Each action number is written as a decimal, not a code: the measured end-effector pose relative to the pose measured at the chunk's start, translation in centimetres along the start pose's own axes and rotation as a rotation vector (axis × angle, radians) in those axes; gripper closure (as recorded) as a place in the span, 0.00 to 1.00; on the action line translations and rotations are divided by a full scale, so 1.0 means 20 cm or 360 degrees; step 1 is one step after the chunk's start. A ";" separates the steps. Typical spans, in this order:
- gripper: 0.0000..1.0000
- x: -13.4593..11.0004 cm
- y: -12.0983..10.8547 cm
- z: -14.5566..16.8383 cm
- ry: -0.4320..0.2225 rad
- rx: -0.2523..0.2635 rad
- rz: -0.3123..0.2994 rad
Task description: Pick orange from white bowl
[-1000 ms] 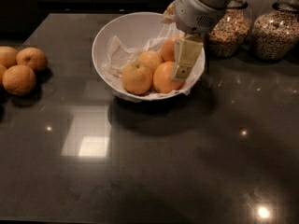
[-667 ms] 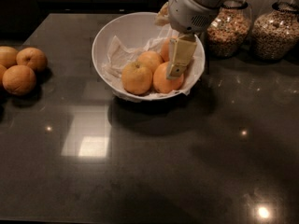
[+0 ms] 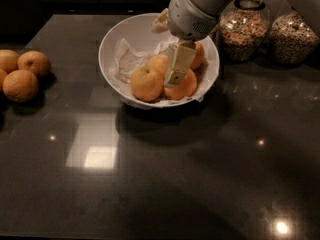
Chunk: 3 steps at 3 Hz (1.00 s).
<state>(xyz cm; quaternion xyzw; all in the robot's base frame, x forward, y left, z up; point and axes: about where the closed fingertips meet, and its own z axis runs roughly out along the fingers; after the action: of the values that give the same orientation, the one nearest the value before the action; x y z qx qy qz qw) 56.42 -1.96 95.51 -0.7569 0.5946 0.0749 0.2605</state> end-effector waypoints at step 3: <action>0.16 -0.06 0.00 0.20 -0.0134 -0.0099 -0.0027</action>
Offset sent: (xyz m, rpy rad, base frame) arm 0.0032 0.0331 -0.0298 0.0835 0.0680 0.0764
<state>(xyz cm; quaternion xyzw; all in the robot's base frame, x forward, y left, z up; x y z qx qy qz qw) 56.89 1.03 92.68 -0.7659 0.5740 0.1229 0.2623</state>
